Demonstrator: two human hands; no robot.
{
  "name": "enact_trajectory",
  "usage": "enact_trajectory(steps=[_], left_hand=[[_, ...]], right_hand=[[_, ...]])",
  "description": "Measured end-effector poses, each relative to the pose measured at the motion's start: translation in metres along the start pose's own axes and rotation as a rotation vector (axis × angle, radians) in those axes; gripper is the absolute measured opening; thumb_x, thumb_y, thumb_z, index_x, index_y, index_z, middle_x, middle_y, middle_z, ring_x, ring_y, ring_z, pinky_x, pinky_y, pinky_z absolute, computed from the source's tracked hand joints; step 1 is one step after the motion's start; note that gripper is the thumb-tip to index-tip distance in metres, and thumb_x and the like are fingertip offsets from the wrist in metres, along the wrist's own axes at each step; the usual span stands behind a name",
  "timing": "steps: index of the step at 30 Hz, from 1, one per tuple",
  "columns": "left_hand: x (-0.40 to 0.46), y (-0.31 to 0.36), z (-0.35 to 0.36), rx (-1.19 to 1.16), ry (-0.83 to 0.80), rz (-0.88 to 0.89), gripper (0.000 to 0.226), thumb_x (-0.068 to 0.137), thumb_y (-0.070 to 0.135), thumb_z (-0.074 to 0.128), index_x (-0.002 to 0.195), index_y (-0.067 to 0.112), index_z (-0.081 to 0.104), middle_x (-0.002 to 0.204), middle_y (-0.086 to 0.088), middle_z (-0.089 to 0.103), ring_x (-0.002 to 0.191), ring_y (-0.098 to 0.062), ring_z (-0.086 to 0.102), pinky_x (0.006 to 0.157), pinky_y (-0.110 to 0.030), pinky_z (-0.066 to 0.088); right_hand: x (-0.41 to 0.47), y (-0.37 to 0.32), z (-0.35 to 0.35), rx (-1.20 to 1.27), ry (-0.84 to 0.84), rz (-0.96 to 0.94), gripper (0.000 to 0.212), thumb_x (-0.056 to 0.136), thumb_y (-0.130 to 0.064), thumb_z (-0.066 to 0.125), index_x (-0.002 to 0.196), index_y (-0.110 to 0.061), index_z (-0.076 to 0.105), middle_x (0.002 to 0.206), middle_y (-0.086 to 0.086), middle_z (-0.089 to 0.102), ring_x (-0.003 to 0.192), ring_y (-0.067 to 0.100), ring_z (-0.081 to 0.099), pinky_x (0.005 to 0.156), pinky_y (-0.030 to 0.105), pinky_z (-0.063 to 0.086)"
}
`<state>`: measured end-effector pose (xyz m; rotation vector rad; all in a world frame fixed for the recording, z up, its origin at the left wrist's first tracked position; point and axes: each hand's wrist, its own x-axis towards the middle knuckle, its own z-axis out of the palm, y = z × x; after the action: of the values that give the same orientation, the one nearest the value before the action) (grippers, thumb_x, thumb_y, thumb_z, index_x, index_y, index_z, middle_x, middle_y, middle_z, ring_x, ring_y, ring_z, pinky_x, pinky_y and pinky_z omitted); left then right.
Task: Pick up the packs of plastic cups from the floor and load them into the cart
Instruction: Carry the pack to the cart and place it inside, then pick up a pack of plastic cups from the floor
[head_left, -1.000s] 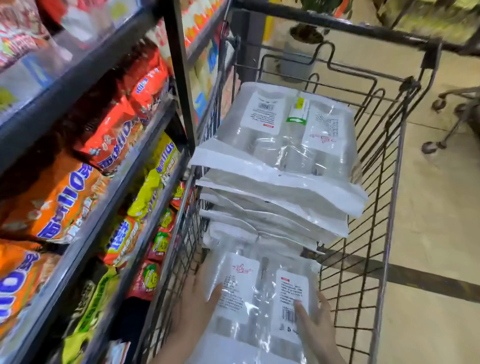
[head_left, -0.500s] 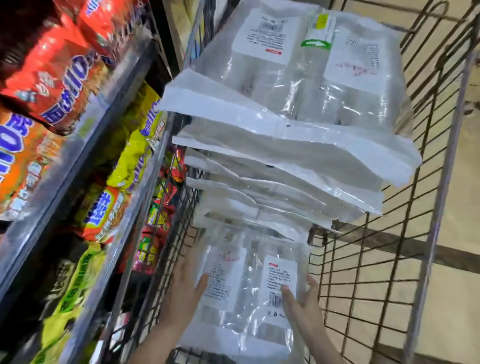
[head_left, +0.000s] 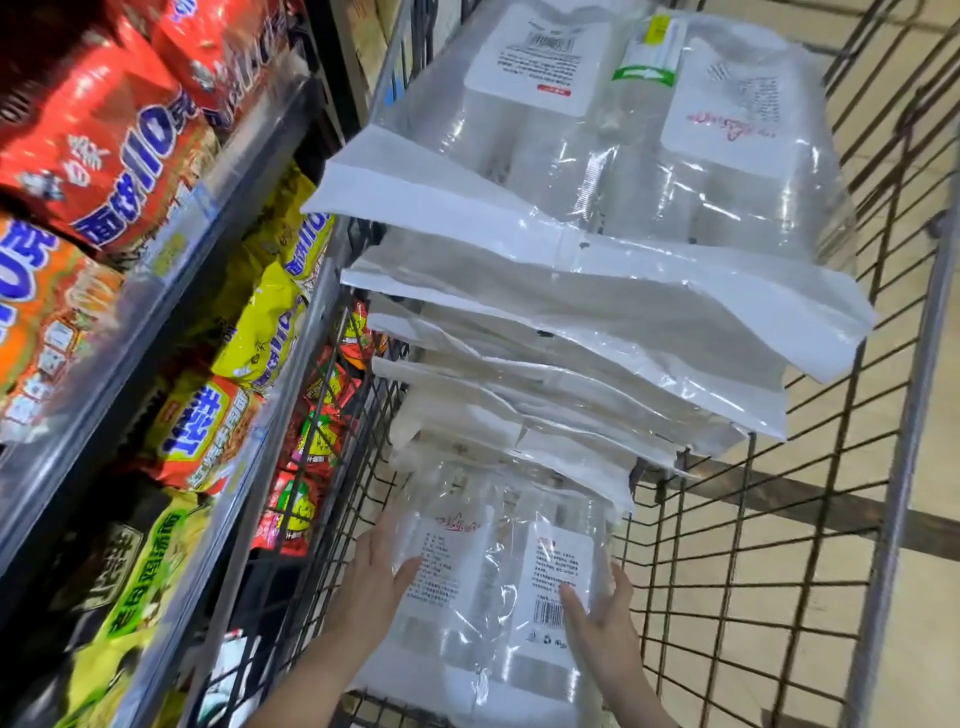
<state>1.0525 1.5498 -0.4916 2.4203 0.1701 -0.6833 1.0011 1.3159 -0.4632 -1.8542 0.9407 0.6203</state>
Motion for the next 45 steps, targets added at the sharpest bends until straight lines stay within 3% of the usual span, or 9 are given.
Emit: enact_trajectory(steps=[3,7,12,16,19,24,37,41,45], left_hand=[[0.001,-0.001,-0.005,0.060,-0.060,-0.021,0.069,0.096,0.041,0.037,0.148,0.018,-0.002,0.155,-0.006,0.012,0.134,-0.024,0.035,0.103,-0.033,0.035],[-0.007,0.009,-0.019,0.192,-0.010,0.016,0.067,0.097,0.040,0.036,0.148,0.011,0.004,0.150,-0.011,0.021,0.133,-0.024,0.036,0.102,-0.030,0.035],[-0.020,0.034,-0.054,0.369,0.044,0.103,0.042,0.094,0.030,0.033,0.134,0.018,0.036,0.133,-0.005,0.043,0.115,-0.021,0.050,0.095,-0.030,0.043],[-0.049,0.070,-0.108,0.460,0.208,0.262,0.033,0.074,0.030,0.044,0.096,0.021,0.067,0.089,-0.003,0.067,0.077,-0.024,0.068,0.061,-0.030,0.053],[-0.082,0.095,-0.148,0.586,0.291,0.318,0.019,0.057,0.039,0.051,0.056,0.023,0.061,0.051,0.005,0.057,0.044,-0.010,0.059,0.038,-0.017,0.044],[-0.151,0.117,-0.187,0.677,0.416,0.313,0.021,0.052,0.042,0.049,0.046,0.021,0.052,0.043,0.003,0.053,0.040,-0.010,0.056,0.041,-0.017,0.042],[-0.397,0.096,-0.146,0.590,0.818,-0.289,0.025,0.061,0.038,0.041,0.055,0.022,0.059,0.047,0.001,0.057,0.042,-0.014,0.059,0.041,-0.022,0.042],[-0.511,0.077,-0.107,0.440,0.825,-0.650,0.032,0.089,0.034,0.039,0.106,0.014,0.057,0.104,-0.007,0.063,0.099,-0.026,0.061,0.083,-0.036,0.043],[-0.628,0.074,-0.058,0.374,0.896,-0.940,0.035,0.094,0.035,0.034,0.121,0.015,0.047,0.121,-0.007,0.056,0.114,-0.028,0.052,0.094,-0.038,0.037]], right_hand=[[-0.005,-0.008,-0.005,-0.076,0.013,0.009,0.084,0.088,-0.041,0.057,0.148,-0.014,0.006,0.146,0.018,0.037,0.123,0.036,0.049,0.103,0.044,0.038],[-0.018,-0.026,-0.016,-0.141,0.054,-0.008,0.078,0.090,-0.028,0.059,0.148,-0.007,0.011,0.148,0.019,0.030,0.125,0.036,0.046,0.100,0.042,0.041],[-0.047,-0.066,-0.039,-0.357,0.059,-0.230,0.068,0.091,-0.031,0.056,0.145,-0.009,0.021,0.145,0.013,0.037,0.127,0.026,0.046,0.105,0.035,0.038],[-0.085,-0.111,-0.068,-0.666,0.081,-0.432,0.057,0.092,-0.040,0.049,0.141,-0.018,0.029,0.137,0.005,0.045,0.121,0.020,0.049,0.093,0.028,0.043],[-0.118,-0.138,-0.088,-0.859,0.125,-0.540,0.048,0.090,-0.043,0.045,0.133,-0.025,0.039,0.134,-0.002,0.047,0.123,0.017,0.047,0.100,0.033,0.042],[-0.170,-0.162,-0.115,-0.981,0.168,-0.715,0.045,0.088,-0.048,0.044,0.129,-0.028,0.043,0.130,-0.003,0.052,0.121,0.020,0.049,0.103,0.036,0.035],[-0.288,-0.166,-0.100,-1.249,-0.090,-1.391,0.039,0.092,-0.043,0.042,0.125,-0.022,0.045,0.125,-0.001,0.059,0.118,0.020,0.055,0.088,0.027,0.044],[-0.351,-0.131,-0.056,-1.290,-0.262,-1.639,0.045,0.092,-0.041,0.044,0.131,-0.019,0.043,0.125,0.005,0.058,0.118,0.022,0.054,0.088,0.030,0.044],[-0.436,-0.077,-0.014,-1.300,-0.435,-1.889,0.047,0.090,-0.037,0.048,0.133,-0.021,0.042,0.133,0.002,0.052,0.124,0.022,0.050,0.095,0.031,0.042]])
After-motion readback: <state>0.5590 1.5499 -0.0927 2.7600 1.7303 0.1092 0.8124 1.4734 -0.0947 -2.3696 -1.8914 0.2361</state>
